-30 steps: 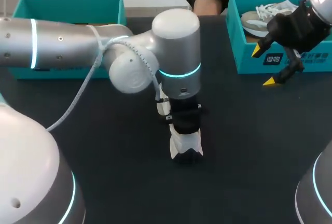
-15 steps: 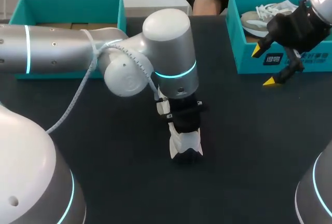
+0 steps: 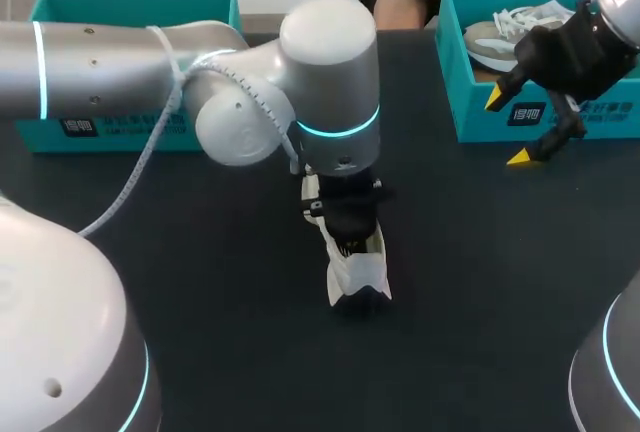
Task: Take the shoe out of the shoebox, open the shoe tongue, remove and reinsert the insole, then place the shoe into the shoebox
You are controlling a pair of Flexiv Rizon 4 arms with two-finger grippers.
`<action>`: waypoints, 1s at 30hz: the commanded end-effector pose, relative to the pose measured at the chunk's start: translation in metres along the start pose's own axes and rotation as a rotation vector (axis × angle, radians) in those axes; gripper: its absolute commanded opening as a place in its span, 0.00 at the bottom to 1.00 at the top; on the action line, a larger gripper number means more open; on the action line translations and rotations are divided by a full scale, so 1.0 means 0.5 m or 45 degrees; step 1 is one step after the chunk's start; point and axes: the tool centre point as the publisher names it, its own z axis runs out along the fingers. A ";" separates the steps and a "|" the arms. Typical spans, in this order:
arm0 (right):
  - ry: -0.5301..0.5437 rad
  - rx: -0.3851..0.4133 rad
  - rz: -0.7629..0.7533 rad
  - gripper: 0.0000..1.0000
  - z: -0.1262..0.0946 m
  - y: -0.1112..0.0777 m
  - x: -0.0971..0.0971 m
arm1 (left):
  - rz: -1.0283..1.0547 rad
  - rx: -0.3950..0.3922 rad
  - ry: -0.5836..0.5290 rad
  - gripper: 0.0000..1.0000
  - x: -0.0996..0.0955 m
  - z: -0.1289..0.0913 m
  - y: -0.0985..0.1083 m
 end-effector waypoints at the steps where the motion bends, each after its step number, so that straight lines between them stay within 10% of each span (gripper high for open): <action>1: 0.002 0.002 0.001 1.00 0.001 0.000 -0.002 | -0.004 0.000 0.006 0.00 0.002 0.029 -0.009; 15: 0.002 0.002 0.001 1.00 0.001 0.000 -0.002 | -0.098 -0.029 -0.054 0.00 -0.004 0.096 -0.022; 30: 0.002 0.002 0.001 1.00 0.001 0.000 -0.002 | -0.120 -0.117 -0.190 0.00 -0.009 0.004 -0.011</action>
